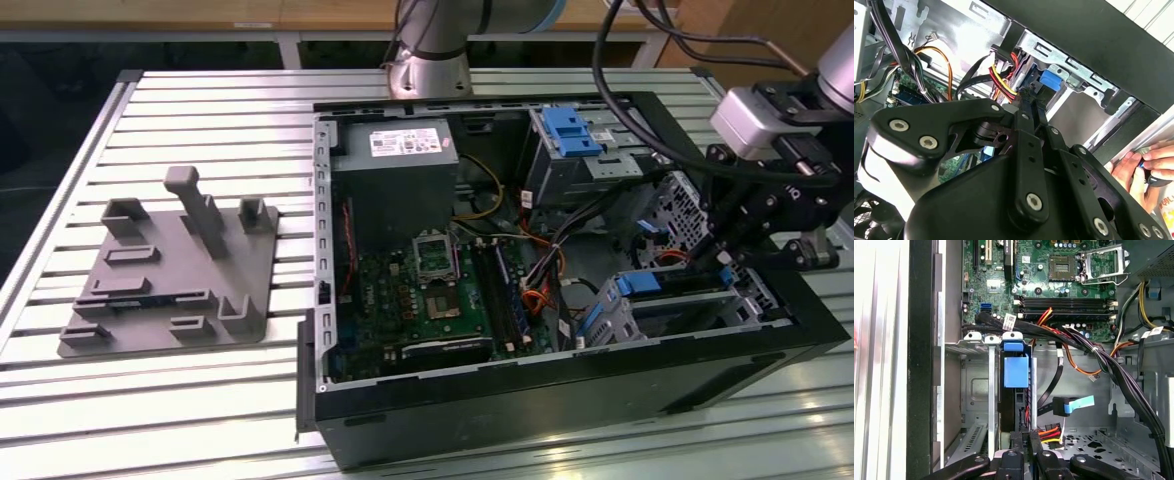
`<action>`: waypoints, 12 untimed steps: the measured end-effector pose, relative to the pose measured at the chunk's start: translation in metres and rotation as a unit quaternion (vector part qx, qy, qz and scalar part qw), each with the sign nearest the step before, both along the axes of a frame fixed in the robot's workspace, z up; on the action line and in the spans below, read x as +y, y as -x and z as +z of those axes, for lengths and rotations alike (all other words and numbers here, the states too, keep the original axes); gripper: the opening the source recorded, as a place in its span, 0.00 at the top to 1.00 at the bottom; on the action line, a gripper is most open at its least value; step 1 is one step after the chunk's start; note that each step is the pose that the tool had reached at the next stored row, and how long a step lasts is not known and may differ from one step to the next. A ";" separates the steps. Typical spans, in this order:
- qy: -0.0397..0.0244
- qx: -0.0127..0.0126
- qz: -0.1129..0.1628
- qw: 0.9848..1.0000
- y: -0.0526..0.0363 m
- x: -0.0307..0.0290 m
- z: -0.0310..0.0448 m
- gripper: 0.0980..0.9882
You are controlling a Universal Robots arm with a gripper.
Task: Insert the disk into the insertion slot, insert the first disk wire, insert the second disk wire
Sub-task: 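Insert the first disk wire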
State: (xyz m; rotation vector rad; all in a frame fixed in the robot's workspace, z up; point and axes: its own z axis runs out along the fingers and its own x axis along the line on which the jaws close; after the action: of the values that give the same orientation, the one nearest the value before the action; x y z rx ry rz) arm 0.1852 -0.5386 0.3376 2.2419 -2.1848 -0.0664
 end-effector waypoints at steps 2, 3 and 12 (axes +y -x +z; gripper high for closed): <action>0.000 0.000 0.000 1.000 -0.0002 0.0000 -0.0008 0.92; 0.000 0.000 0.000 1.000 -0.0003 0.0000 -0.0012 0.92; 0.000 0.000 0.000 1.000 -0.0004 0.0000 -0.0056 0.92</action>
State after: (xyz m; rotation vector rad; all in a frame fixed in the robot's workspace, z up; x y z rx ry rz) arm 0.1856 -0.5386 0.3320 2.2419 -2.1848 -0.0664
